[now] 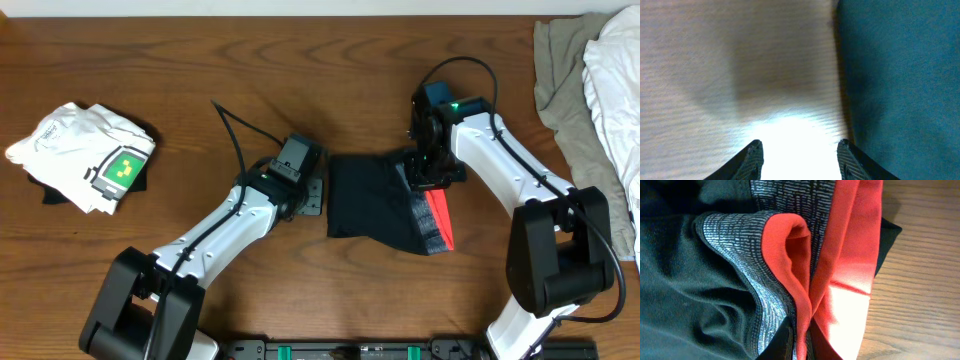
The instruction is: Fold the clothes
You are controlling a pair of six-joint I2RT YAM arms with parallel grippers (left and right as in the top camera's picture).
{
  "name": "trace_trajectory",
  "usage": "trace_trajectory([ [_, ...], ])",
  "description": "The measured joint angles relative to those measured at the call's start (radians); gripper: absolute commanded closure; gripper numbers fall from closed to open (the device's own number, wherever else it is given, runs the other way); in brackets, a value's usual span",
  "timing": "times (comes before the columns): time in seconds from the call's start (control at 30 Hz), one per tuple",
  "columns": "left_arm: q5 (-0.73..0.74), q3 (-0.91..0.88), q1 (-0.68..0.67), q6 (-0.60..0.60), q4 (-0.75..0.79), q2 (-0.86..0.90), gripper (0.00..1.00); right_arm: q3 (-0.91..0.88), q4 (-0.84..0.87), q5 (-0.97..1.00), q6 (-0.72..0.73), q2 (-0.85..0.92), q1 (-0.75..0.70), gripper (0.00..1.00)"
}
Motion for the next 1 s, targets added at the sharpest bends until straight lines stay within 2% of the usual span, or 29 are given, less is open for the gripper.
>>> trace_trajectory([
  [0.1,0.018,-0.002,0.000,0.000,0.053,0.000,0.52,0.000,0.002,0.017,0.024,0.000,0.000,0.92],
  [0.23,0.033,-0.002,-0.011,0.000,0.122,0.000,0.63,0.000,0.002,0.026,0.034,0.000,0.000,0.92],
  [0.47,0.050,-0.002,-0.091,0.006,0.231,0.000,0.67,0.000,0.004,0.040,0.042,0.000,0.014,0.91],
  [1.0,0.093,-0.002,-0.115,0.008,0.300,0.159,0.68,0.000,0.000,0.044,0.056,0.000,0.018,0.91],
])
